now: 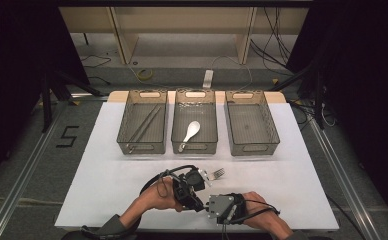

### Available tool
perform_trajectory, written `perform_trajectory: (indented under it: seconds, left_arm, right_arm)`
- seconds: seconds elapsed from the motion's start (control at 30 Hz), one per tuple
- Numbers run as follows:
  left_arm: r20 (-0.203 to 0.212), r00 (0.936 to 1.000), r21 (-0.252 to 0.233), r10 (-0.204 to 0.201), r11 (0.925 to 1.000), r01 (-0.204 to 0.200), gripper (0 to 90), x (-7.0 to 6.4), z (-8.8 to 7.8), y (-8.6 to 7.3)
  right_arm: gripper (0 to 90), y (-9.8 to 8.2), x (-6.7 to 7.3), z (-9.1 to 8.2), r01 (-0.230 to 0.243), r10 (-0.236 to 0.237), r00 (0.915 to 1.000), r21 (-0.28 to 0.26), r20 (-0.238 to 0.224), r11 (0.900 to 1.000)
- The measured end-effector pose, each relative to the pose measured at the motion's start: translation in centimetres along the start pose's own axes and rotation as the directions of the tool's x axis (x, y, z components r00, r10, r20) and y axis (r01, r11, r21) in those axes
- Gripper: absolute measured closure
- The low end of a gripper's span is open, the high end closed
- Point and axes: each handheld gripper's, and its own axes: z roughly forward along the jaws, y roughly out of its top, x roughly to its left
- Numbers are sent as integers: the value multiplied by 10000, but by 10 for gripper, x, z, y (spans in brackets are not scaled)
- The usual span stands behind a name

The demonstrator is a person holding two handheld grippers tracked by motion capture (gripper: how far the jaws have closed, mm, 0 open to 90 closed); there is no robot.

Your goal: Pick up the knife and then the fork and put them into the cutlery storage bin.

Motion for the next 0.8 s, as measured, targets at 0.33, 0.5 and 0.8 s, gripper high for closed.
perform_trajectory:
  seconds: [0.33, 0.5, 0.8]
  left_arm:
    - [-97, 9982, -1077, -598, 9925, 584, 600, 6, -14, -2]
    - [-973, 9880, -2349, -1196, 9675, 939, 378, 11, -35, -3]
    - [-1694, 9694, -3771, -1775, 9205, 1026, 297, 15, -66, -13]
  right_arm:
    - [834, -2, -3, -4, -52, 50, 9996, 73, 272, 10000]
    - [834, -6, -10, -11, -382, 369, 9974, 191, 625, 9991]
    - [836, -13, -22, -22, -1225, 1196, 9859, 179, 1168, 9923]
